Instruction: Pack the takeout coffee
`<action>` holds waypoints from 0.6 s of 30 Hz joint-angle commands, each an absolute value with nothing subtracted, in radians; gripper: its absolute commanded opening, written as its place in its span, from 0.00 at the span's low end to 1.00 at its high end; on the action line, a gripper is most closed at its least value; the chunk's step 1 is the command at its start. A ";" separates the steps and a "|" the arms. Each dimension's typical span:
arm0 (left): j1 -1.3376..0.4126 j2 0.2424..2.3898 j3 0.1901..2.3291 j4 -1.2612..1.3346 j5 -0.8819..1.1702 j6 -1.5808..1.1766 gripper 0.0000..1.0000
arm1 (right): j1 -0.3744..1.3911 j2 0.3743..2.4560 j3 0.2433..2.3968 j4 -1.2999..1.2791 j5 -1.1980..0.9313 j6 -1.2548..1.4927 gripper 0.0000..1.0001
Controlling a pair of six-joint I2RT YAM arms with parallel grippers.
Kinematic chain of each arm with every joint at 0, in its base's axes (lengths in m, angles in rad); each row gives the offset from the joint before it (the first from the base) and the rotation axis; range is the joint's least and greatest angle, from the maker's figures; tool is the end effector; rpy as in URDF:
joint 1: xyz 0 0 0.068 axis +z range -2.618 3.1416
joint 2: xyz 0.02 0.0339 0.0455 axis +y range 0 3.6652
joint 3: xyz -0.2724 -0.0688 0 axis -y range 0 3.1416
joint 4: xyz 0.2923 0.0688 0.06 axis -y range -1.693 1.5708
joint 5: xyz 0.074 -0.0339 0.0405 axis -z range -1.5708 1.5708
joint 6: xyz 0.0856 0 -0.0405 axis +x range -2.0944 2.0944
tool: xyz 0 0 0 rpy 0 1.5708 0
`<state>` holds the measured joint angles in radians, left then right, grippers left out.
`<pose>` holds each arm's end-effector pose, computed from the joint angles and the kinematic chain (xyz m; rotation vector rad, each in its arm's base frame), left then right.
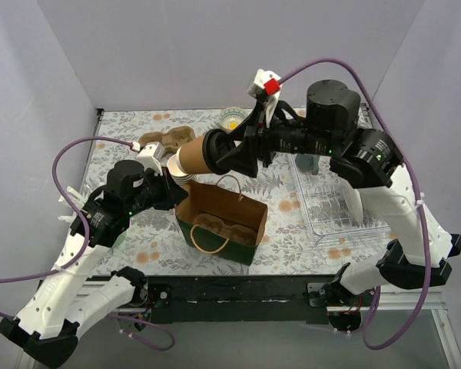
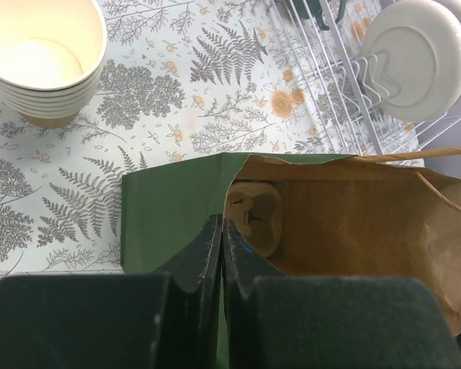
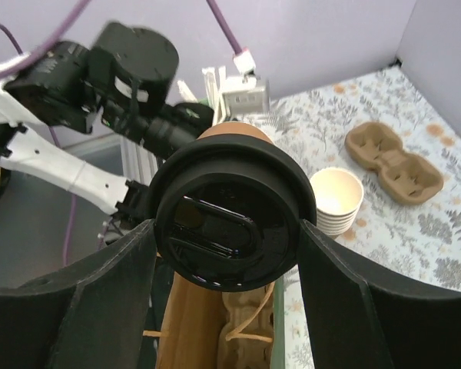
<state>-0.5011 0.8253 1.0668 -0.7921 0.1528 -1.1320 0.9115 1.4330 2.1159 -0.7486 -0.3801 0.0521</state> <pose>0.2041 -0.1266 0.3588 -0.6273 2.2435 -1.0710 0.1738 0.2760 0.6042 -0.9927 1.4267 1.0338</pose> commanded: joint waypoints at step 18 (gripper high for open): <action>-0.499 0.588 0.908 -0.517 0.294 -1.106 0.00 | 1.416 1.459 1.959 -1.020 0.386 -0.089 0.43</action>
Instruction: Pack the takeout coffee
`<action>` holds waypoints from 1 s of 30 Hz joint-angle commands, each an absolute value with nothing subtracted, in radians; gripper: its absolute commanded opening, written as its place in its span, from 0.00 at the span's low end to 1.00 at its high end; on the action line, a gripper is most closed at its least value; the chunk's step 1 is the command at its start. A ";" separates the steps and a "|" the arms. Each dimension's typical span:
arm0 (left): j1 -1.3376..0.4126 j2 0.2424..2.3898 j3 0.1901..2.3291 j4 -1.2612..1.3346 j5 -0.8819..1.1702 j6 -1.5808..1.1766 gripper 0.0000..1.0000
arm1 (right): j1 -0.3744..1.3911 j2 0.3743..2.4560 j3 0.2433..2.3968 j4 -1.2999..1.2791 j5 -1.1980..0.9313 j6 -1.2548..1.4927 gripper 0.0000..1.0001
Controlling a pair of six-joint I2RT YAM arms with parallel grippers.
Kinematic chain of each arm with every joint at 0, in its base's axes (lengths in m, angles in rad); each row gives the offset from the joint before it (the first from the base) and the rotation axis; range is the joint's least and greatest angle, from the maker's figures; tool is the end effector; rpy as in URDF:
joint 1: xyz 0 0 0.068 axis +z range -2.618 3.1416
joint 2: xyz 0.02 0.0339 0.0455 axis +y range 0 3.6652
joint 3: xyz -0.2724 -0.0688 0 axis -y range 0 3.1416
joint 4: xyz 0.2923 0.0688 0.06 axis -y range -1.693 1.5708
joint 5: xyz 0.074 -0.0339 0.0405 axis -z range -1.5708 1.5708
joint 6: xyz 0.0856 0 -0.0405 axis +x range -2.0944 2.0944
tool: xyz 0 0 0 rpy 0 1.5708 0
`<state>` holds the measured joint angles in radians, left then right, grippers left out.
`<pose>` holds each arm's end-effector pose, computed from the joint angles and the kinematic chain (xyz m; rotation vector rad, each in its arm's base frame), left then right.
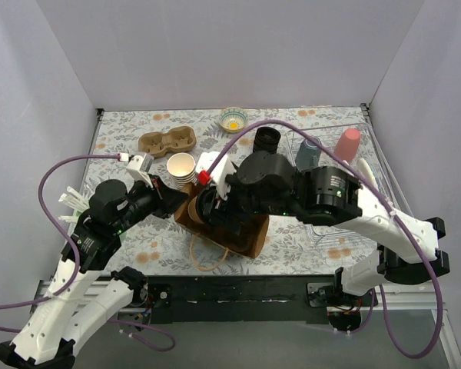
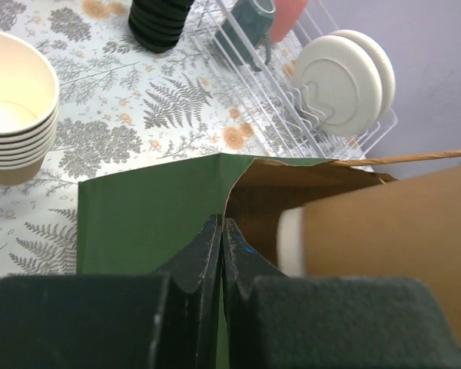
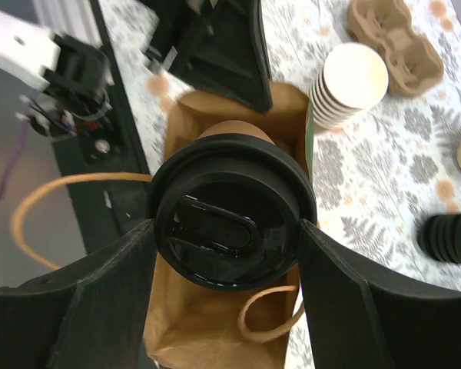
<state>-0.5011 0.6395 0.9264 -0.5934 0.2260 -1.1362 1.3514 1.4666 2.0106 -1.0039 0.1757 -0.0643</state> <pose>0.1793 -0.1201 0.3688 -0.4880 2.0415 -1.2810 0.0913 0.3408 0.5168 -1.2653 1.6533 0.6277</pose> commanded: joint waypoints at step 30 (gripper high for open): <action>-0.499 0.423 0.589 -0.155 0.489 -1.193 0.00 | 1.522 1.308 1.413 -0.828 0.617 -0.083 0.41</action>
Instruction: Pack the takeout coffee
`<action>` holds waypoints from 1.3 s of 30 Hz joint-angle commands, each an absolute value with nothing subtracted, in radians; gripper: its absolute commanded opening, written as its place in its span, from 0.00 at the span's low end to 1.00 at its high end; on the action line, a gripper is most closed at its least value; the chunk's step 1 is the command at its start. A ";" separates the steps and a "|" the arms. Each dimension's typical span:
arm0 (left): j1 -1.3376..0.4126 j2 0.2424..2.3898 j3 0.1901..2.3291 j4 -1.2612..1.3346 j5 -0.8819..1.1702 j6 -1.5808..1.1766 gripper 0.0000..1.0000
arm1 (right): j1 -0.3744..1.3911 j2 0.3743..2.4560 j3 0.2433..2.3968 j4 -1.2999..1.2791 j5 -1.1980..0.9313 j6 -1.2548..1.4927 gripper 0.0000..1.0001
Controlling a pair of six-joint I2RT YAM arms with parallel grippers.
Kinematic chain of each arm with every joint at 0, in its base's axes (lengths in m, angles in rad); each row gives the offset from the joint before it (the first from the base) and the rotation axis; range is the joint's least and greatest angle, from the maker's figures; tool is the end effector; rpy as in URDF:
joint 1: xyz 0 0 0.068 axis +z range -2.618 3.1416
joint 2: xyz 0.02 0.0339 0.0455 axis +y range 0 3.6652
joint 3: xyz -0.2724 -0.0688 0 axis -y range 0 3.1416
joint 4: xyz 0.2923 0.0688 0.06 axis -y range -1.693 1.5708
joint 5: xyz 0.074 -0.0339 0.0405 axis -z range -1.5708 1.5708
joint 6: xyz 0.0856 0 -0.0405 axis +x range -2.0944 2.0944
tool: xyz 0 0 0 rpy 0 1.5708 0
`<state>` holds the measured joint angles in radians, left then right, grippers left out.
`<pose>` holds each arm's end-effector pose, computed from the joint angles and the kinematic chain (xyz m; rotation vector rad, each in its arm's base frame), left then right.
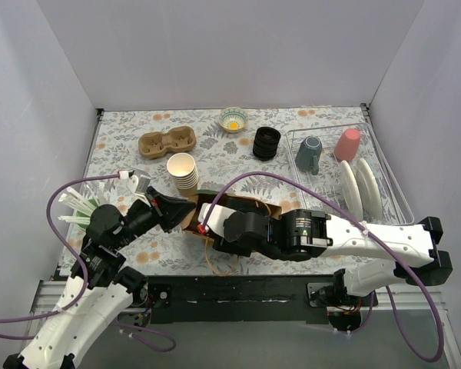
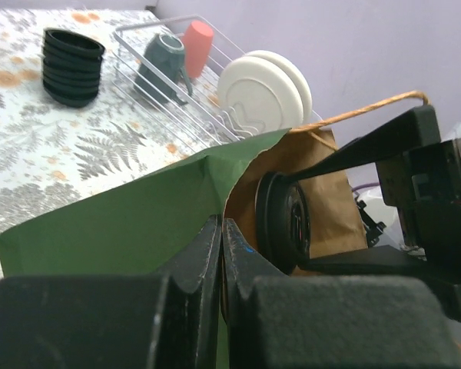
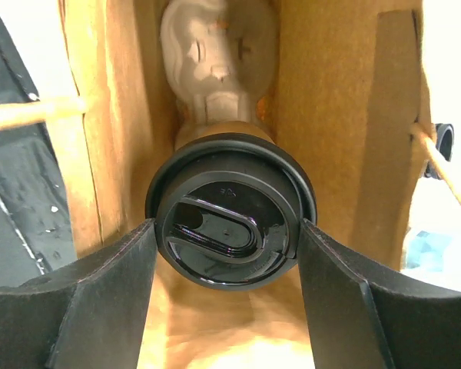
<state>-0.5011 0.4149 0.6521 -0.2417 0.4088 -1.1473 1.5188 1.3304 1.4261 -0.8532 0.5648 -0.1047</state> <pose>0.1532 -0.1227 0.3496 -0.2176 1.8105 -1.5564 0.0638 0.3438 0.3652 -1.3916 1.6949 0.1287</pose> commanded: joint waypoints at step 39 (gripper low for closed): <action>-0.499 0.515 0.655 -0.500 0.488 -1.223 0.45 | 1.520 1.175 1.103 -0.747 0.681 -0.031 0.39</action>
<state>-0.5011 0.5007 0.6235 -0.5049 0.4652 -1.2354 1.5188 1.1992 1.1267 -0.7971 0.6514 -0.0284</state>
